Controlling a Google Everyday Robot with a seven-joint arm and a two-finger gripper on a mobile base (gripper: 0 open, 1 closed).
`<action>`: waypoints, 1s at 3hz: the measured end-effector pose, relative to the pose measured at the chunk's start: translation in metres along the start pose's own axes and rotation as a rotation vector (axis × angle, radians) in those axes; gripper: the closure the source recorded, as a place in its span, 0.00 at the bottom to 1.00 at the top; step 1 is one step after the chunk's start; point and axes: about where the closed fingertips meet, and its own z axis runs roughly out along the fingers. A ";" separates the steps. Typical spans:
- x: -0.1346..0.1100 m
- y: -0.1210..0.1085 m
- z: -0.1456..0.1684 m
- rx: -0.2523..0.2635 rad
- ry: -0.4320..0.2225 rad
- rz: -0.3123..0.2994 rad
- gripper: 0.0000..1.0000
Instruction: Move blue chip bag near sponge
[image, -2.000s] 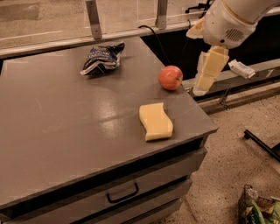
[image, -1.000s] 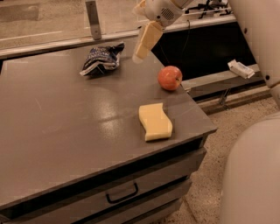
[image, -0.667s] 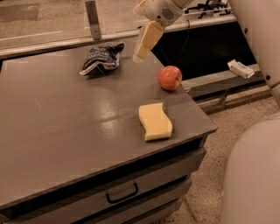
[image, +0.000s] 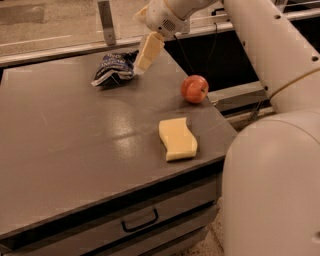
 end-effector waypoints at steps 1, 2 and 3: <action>0.012 -0.024 0.030 0.041 0.051 0.024 0.00; 0.026 -0.035 0.056 0.059 0.106 0.065 0.00; 0.036 -0.030 0.091 0.024 0.122 0.112 0.00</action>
Offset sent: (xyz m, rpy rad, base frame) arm 0.0739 0.0264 -0.0683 -0.1159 0.0105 -0.2052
